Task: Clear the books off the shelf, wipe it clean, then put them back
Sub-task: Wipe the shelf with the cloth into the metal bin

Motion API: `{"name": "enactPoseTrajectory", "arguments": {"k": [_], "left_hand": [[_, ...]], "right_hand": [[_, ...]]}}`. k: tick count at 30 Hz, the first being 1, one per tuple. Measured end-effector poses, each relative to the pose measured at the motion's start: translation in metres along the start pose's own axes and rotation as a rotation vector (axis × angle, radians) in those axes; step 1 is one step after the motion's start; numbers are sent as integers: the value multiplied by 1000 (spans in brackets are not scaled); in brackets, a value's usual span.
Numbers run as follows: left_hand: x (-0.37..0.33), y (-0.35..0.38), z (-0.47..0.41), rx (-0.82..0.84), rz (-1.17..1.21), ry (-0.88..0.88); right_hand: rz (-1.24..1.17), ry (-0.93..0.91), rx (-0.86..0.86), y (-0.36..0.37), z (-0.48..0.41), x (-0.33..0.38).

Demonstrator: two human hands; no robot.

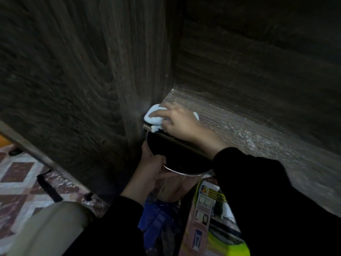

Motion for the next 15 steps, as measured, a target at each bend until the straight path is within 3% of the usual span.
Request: {"name": "enactPoseTrajectory", "arguments": {"k": [2, 9, 11, 13, 15], "left_hand": [[1, 0, -2, -17, 11, 27], [1, -1, -3, 6, 1, 9], [2, 0, -3, 9, -5, 5], [2, 0, -4, 2, -1, -4], [2, 1, -4, 2, 4, -3]], "right_hand": [[75, -23, 84, 16, -4, 6], [135, -77, 120, -3, 47, -13], [33, 51, 135, -23, 58, -25], [-30, 272, -8, -49, 67, -43], [146, 512, -156, -74, 79, -74]]}}
Point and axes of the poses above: each hand's wrist, its own z-axis away from the middle knuckle, its own y-axis out of the palm, x = y × z, the point moved 2 cm from there along -z, towards the middle knuckle, and after that the axes turned 14 degrees about -x, right-handed, at the moved point
